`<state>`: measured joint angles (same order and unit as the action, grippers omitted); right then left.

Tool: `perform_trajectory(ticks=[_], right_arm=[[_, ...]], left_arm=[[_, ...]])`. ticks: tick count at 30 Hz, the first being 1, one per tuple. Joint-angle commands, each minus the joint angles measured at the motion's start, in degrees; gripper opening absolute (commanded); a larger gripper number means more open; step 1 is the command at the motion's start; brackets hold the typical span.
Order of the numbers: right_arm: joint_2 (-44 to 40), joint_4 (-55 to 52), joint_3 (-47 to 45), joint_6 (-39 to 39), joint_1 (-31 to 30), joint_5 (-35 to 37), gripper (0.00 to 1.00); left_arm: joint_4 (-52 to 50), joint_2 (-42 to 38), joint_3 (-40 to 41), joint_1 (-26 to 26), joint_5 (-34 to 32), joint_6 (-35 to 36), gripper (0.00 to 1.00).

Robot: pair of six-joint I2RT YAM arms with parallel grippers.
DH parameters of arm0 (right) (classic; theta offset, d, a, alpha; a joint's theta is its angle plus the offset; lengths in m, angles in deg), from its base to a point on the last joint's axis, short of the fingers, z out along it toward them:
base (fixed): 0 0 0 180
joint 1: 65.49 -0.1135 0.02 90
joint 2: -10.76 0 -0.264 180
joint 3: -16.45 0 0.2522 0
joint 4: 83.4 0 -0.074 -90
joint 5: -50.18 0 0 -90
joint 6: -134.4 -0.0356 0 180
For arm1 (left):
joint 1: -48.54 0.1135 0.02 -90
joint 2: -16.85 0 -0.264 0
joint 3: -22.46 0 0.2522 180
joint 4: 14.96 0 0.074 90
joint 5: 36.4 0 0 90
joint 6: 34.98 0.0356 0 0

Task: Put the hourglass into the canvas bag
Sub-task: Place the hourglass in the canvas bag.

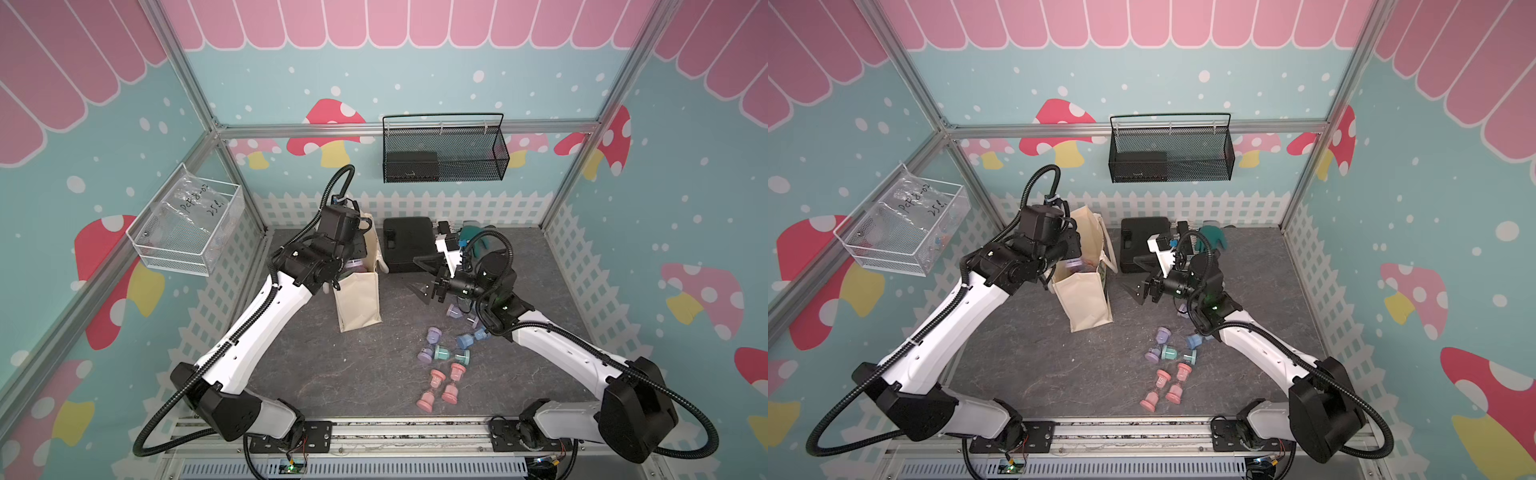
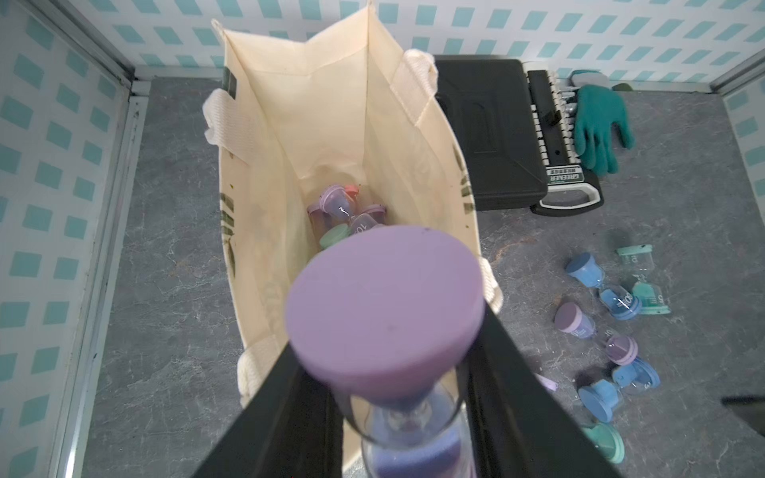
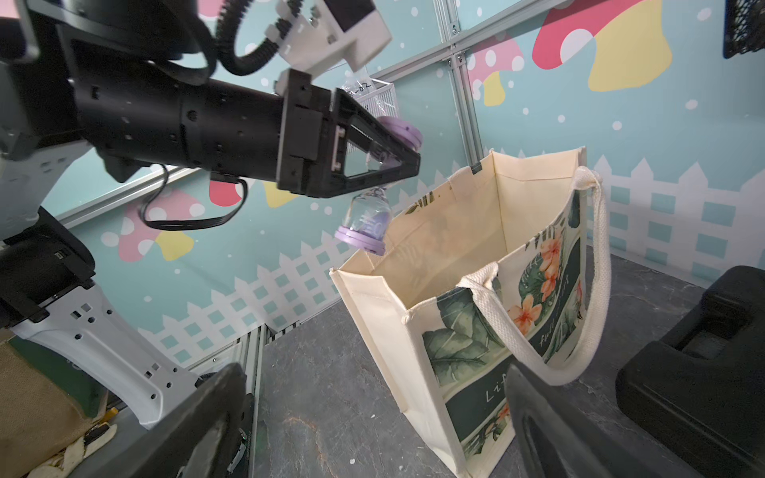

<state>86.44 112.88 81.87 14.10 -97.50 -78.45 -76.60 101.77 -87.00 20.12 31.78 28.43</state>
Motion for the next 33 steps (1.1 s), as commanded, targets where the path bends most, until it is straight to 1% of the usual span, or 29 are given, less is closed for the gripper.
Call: perform_trajectory(ticks=[1, 5, 6, 10, 16, 27, 33], right_arm=[[1.23, 1.33, 2.16, 0.25, -0.74, -0.50, 0.99], [2.52, 1.33, 3.17, 0.64, -0.95, -0.82, 1.00], [2.99, 1.25, 3.48, 0.90, -0.98, -0.88, 0.99], [4.41, 0.94, 4.56, 1.90, -0.97, -1.05, 1.00], [5.93, 0.98, 6.07, 2.62, -1.01, -0.85, 1.00], [6.33, 0.75, 6.03, 3.74, -0.85, 0.24, 1.00], [5.83, 0.37, 5.34, 4.45, -0.53, 0.94, 0.99]], left_arm=[[-0.11, 2.58, -3.30, 2.74, 1.31, -0.39, 0.27], [0.35, 6.98, -5.13, 4.61, 2.99, -0.70, 0.27], [0.53, 8.15, -5.48, 6.25, 3.19, -0.81, 0.26], [0.50, 12.79, -6.95, 8.15, 6.77, -0.98, 0.25], [0.86, 16.93, -5.48, 9.74, 6.68, -2.00, 0.24], [2.58, 22.17, -2.38, 10.06, 7.65, -2.15, 0.26], [3.40, 23.14, -0.77, 10.04, 7.76, -2.76, 0.32]])
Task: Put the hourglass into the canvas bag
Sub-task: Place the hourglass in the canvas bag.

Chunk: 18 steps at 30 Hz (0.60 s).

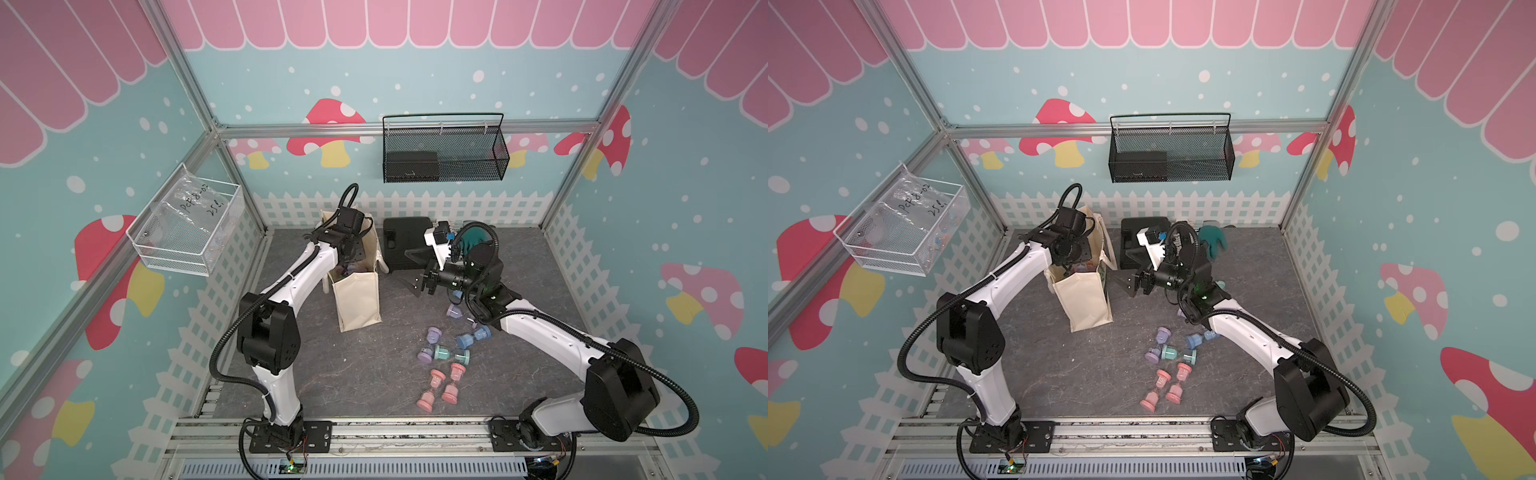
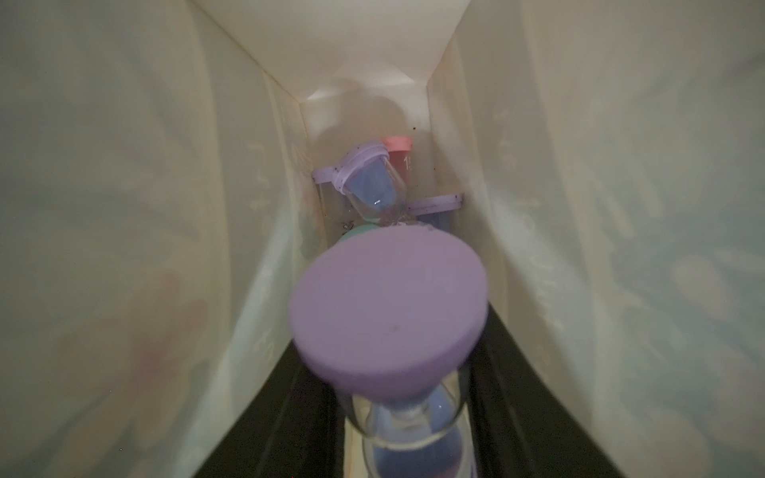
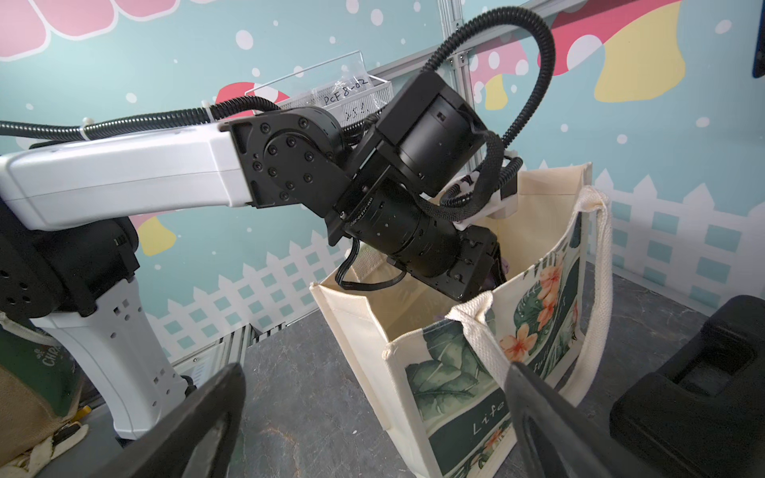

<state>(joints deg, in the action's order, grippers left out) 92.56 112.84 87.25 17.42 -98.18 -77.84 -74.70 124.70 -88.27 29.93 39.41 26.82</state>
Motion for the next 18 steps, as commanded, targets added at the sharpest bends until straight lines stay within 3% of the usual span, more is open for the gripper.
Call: perform_trajectory(ticks=[1, 18], right_arm=[[-0.38, 0.41, -0.13, 1.14, 0.17, 0.32, 0.99], [-2.52, -0.47, -1.11, 1.05, 0.43, 2.42, 1.00]], left_arm=[[1.80, 0.16, 0.72, 0.24, 0.21, -1.00, 0.33], [2.20, -5.95, 3.14, 0.00, -0.63, -0.66, 0.50]])
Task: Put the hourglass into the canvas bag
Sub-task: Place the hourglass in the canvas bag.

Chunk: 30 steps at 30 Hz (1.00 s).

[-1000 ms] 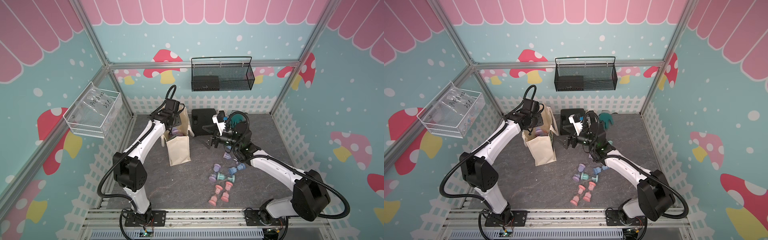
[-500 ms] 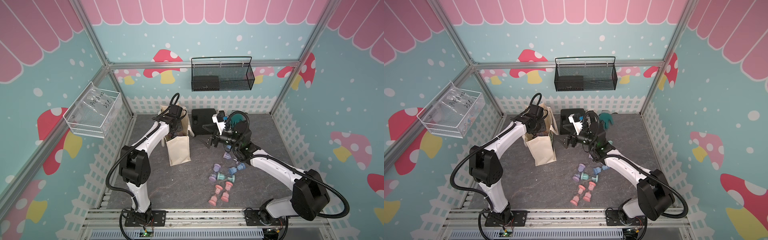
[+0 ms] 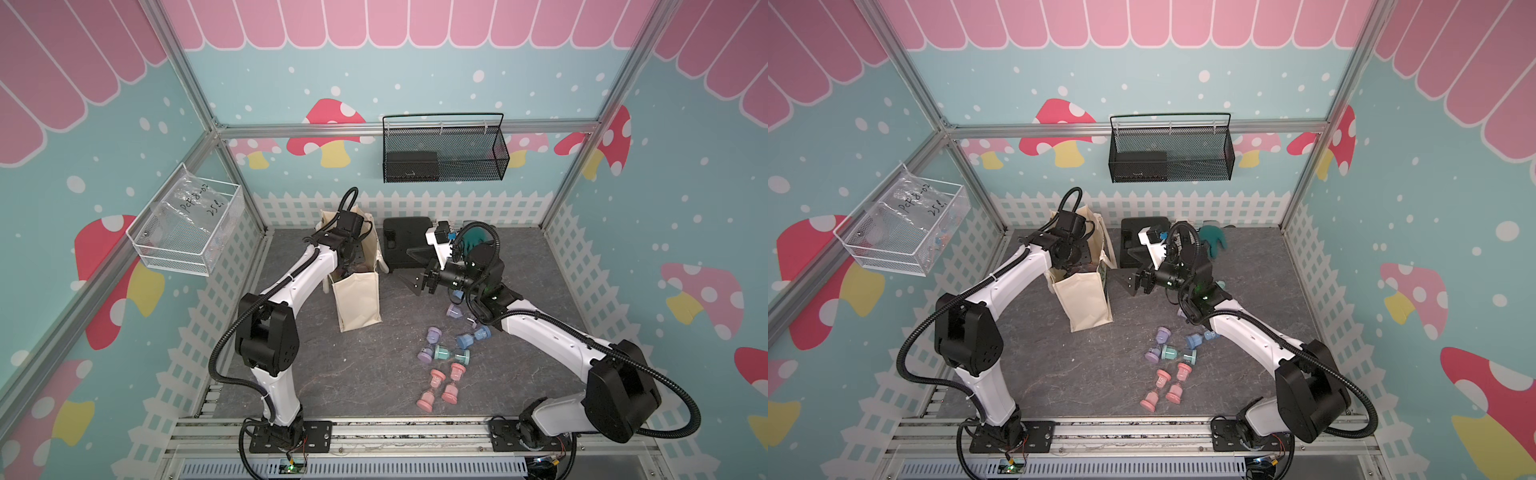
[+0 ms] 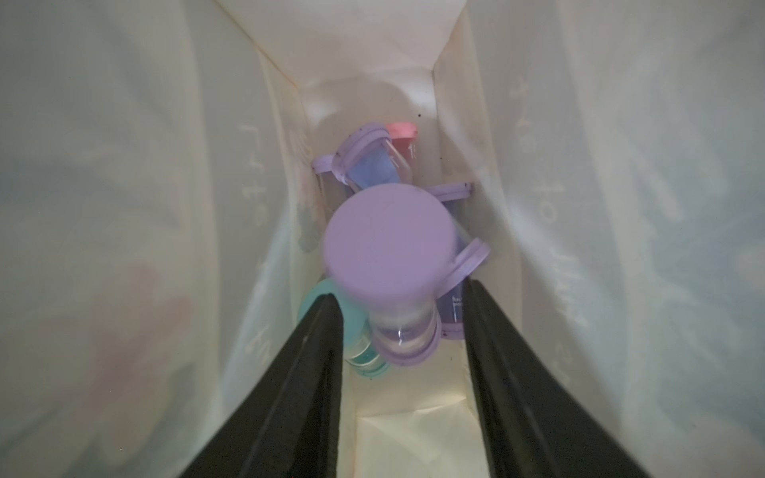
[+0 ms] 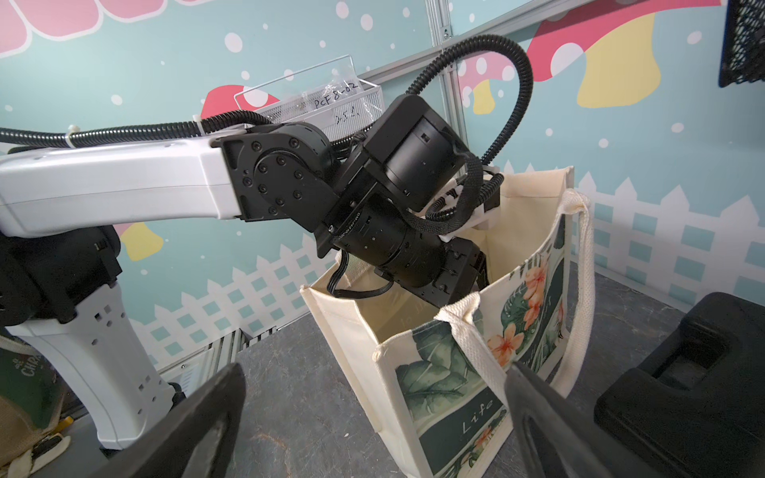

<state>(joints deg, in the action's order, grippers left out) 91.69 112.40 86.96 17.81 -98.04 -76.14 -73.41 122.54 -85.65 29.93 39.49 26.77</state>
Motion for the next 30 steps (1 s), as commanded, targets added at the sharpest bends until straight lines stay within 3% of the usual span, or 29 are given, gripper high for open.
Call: perform_trajectory(ticks=[1, 21, 30], right_arm=[[-1.88, -0.05, -0.98, 0.66, 0.30, 0.91, 1.00], [-10.09, -10.34, -4.81, 3.82, 1.09, 11.39, 1.00], [-13.80, -17.48, -6.43, 4.26, 1.49, 15.09, 1.00]], left_arm=[[0.85, -4.34, 0.64, 0.00, -0.83, -0.67, 0.52], [3.43, -20.64, 1.27, -4.59, 1.99, -1.35, 0.66], [6.18, -27.54, 6.72, -14.00, 1.63, -2.07, 0.68]])
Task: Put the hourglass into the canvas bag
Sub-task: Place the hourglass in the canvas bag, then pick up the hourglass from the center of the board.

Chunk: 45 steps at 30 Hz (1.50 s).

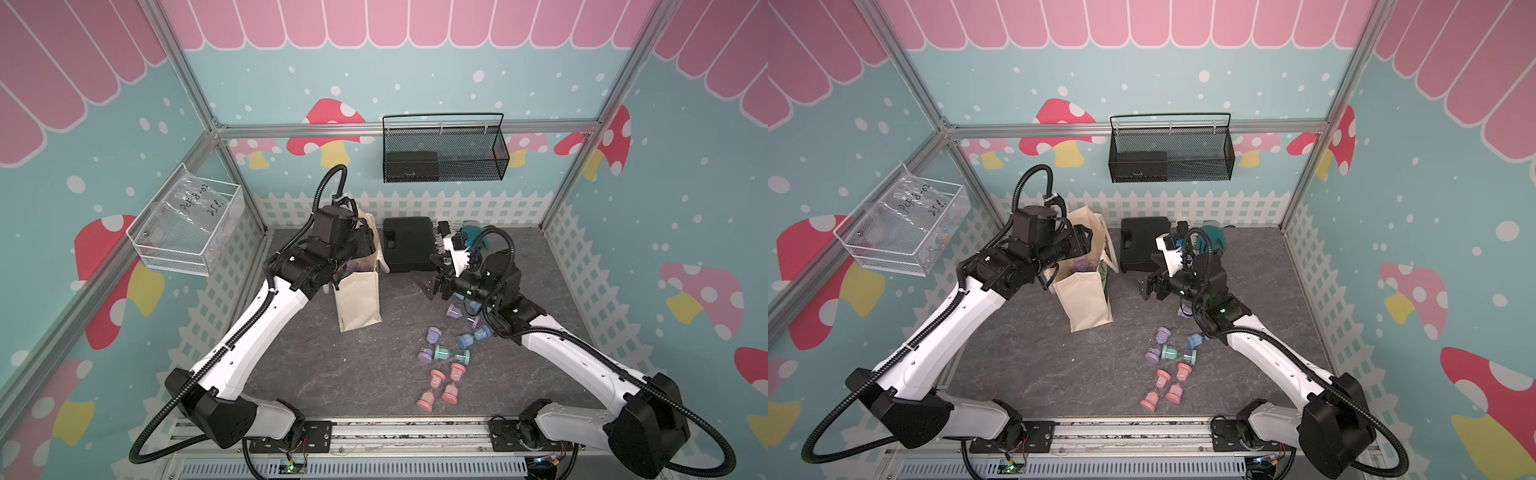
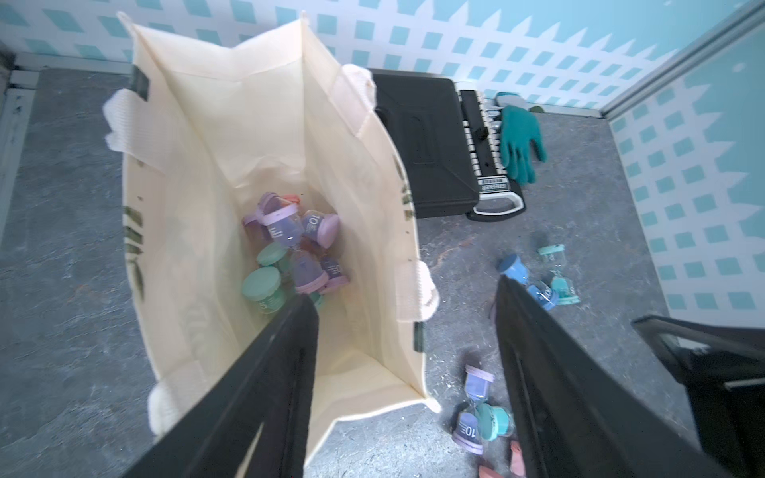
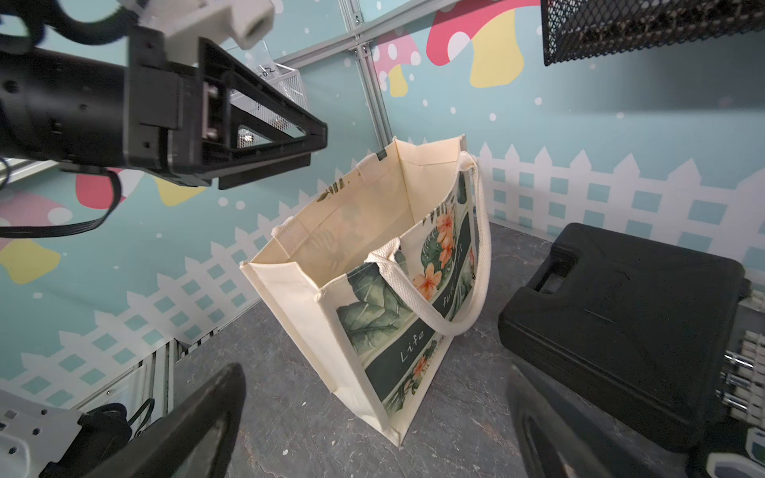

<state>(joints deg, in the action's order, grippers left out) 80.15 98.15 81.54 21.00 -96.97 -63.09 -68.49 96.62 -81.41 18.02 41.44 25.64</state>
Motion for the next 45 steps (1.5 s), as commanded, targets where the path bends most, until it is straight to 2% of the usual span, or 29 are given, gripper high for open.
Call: perform_trajectory(ticks=[1, 12, 19, 33, 45], right_arm=[[-2.81, -3.94, -1.33, 1.07, 0.43, 2.44, 1.00], [-9.45, -14.38, -7.07, -0.03, 0.37, 6.11, 1.00], [-12.81, -19.29, -10.73, -2.12, 0.53, 7.51, 0.99], [-14.19, -26.12, -15.74, -7.57, 0.55, 11.88, 1.00], [-13.34, -28.92, -19.13, -13.13, 0.50, 15.84, 1.00]], left_arm=[[1.67, -2.27, 3.50, -3.17, -0.39, -0.94, 0.68], [1.02, -7.66, 11.70, -13.79, -1.08, -3.48, 0.69], [0.79, -7.46, 16.01, -18.95, 1.04, -6.05, 0.71], [8.73, 4.03, 23.67, -26.19, 10.12, -7.05, 0.74], [13.04, 13.98, 27.62, -27.39, 12.85, -7.88, 0.74]])
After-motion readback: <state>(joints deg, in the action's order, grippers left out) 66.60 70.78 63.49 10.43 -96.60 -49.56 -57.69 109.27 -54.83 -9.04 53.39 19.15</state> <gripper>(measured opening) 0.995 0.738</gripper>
